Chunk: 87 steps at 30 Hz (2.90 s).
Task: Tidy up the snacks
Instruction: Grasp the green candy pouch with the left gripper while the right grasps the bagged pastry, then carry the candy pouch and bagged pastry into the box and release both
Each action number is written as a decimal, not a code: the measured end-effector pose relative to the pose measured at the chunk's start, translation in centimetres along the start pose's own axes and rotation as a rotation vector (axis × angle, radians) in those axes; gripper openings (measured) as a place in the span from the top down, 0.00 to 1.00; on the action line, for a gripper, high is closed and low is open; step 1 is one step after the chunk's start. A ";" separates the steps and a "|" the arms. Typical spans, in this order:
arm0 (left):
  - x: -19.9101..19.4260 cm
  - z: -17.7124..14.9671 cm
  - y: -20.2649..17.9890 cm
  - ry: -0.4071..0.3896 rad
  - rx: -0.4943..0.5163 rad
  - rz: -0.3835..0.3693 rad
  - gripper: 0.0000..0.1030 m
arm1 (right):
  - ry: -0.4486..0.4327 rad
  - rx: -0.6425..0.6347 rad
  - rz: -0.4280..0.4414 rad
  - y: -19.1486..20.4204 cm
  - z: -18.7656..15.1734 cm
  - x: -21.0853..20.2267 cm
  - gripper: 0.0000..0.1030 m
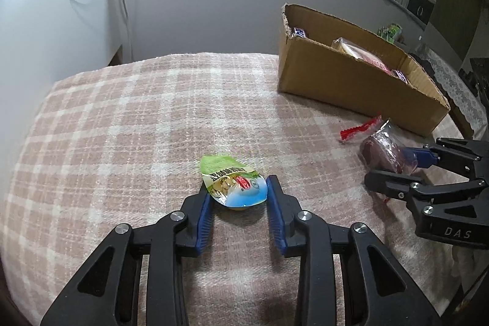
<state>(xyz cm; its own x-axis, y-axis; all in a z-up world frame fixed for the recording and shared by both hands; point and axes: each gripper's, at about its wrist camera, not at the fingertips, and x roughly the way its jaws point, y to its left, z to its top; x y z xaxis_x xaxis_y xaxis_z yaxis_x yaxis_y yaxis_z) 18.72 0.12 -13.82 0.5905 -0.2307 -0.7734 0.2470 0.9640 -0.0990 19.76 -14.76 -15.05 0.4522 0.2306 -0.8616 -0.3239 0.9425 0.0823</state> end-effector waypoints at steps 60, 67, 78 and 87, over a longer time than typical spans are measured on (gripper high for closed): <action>-7.5 7.2 -10.4 -0.312 0.071 -0.156 0.70 | -0.408 0.128 0.013 -7.4 1.1 -15.3 0.60; -6.0 9.6 -11.3 -0.321 0.088 -0.148 0.70 | -0.423 0.154 -0.018 -10.1 3.2 -14.6 0.60; -3.2 13.0 -11.7 -0.330 0.066 -0.143 0.70 | -0.434 0.203 -0.041 -13.8 6.6 -11.9 0.60; -1.7 13.3 -11.4 -0.331 0.044 -0.152 0.70 | -0.461 0.206 -0.058 -14.8 7.3 -10.4 0.60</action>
<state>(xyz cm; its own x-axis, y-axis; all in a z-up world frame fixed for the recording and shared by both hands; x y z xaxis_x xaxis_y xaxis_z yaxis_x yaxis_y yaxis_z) 25.10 -12.28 -2.99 0.7595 -0.4083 -0.5063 0.3794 0.9104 -0.1651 25.92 -29.37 -3.69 0.7996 0.2158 -0.5604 -0.1380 0.9742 0.1783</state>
